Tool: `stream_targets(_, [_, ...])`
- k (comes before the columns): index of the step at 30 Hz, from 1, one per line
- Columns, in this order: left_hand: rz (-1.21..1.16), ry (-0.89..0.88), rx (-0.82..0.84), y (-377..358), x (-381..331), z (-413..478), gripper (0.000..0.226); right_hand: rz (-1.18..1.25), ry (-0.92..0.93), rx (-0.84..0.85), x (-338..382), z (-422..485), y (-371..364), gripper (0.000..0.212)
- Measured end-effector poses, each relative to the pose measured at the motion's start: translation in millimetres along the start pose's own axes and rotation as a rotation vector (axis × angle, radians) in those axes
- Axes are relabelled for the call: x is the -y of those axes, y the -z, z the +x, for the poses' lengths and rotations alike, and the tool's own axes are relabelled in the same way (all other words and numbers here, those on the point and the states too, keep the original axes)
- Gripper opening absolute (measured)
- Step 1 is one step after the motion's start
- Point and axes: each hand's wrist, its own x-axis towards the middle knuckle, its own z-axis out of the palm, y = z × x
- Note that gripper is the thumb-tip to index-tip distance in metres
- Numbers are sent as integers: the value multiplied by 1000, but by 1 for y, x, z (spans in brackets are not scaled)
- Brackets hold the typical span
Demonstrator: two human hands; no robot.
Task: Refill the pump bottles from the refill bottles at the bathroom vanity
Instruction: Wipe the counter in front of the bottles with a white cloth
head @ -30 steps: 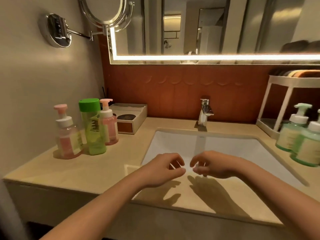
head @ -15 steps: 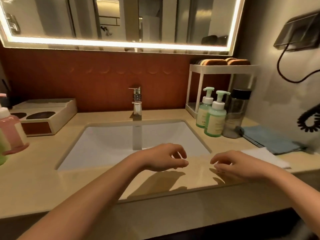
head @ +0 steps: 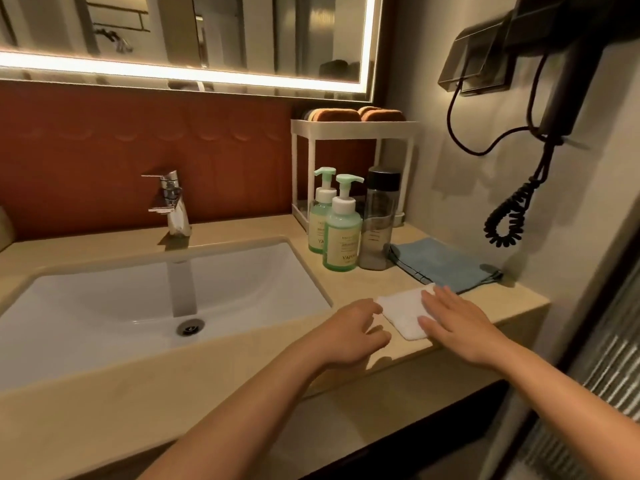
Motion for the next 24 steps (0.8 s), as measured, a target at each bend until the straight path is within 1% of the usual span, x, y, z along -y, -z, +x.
stream_targets(2, [75, -9, -3, -11, -6, 14, 57, 31, 4, 10, -3, 7, -4, 63])
stream_targets(8, [252, -13, -5, -29, -14, 42, 54, 19, 60, 74, -4, 15, -4, 60])
stream_targets(13, [356, -10, 80, -35, -5, 49, 56, 32, 133, 83, 16, 7, -6, 58])
stream_targets(19, [489, 16, 141, -26, 15, 4, 56, 10, 284, 131, 46, -18, -9, 59])
stream_targets(24, [588, 79, 167, -14, 20, -40, 59, 64, 387, 190, 71, -41, -2, 59])
